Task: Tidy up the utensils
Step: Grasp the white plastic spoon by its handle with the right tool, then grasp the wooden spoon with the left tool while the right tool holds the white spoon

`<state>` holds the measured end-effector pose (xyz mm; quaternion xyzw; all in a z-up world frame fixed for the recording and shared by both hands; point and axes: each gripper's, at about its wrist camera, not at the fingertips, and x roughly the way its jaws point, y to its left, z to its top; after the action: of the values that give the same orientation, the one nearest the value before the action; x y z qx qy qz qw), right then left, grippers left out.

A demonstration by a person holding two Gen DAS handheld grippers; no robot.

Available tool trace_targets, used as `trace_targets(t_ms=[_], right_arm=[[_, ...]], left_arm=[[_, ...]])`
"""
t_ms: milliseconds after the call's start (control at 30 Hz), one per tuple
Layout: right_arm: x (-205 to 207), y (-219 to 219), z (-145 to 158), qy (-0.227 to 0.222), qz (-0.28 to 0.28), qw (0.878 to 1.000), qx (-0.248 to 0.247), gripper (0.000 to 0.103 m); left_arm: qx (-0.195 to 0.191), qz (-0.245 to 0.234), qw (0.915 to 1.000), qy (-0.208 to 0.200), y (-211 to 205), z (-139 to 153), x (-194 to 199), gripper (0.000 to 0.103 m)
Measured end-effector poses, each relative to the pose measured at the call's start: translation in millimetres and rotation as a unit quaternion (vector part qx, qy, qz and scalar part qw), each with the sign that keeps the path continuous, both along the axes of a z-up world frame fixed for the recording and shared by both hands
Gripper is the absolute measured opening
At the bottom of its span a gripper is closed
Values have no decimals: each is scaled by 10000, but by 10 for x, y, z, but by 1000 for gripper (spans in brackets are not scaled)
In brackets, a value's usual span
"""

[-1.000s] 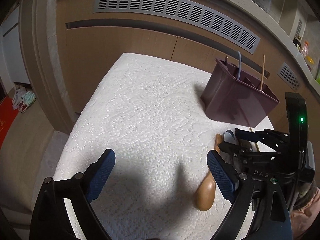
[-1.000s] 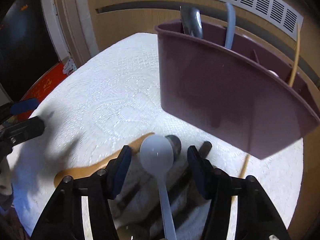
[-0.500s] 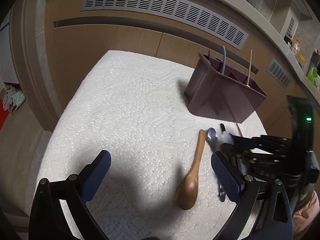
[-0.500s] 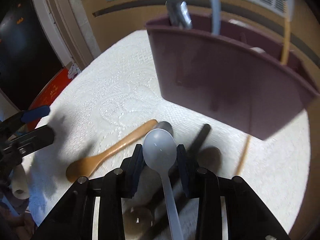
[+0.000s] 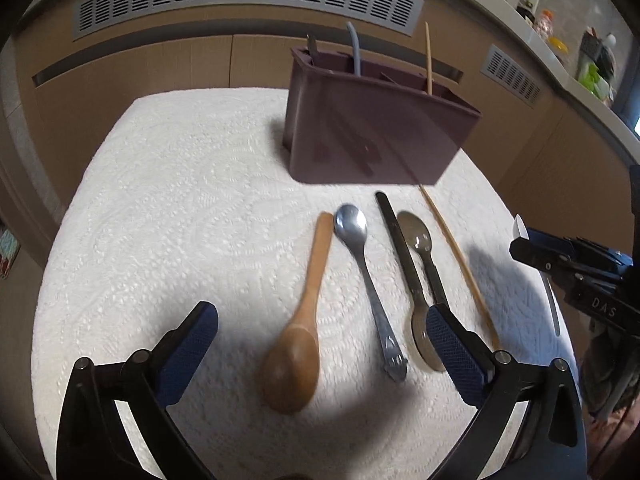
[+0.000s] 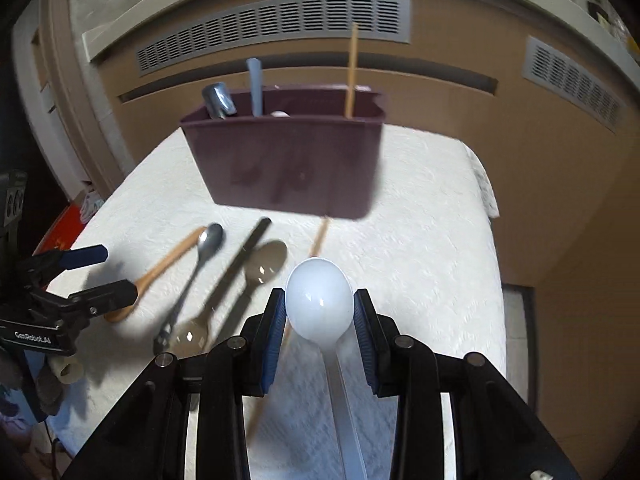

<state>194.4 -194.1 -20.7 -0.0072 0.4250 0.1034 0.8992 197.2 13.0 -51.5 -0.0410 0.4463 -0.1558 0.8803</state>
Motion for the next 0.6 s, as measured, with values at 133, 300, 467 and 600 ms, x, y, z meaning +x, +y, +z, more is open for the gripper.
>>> trace_targets(t_ms=[133, 300, 467, 600], right_arm=[[-88, -129, -90, 76, -137, 9997, 202, 32], [-127, -183, -128, 85, -188, 9994, 271, 32], [-150, -145, -143, 73, -191, 9994, 263, 32], [-176, -104, -145, 44, -163, 9997, 171, 32]], left_arm=[[94, -22, 9999, -129, -1, -41, -178, 103], [183, -456, 9987, 124, -8, -201, -295, 103], [189, -427, 9989, 103, -28, -241, -364, 103], [27, -340, 9992, 198, 16, -244, -343, 103]])
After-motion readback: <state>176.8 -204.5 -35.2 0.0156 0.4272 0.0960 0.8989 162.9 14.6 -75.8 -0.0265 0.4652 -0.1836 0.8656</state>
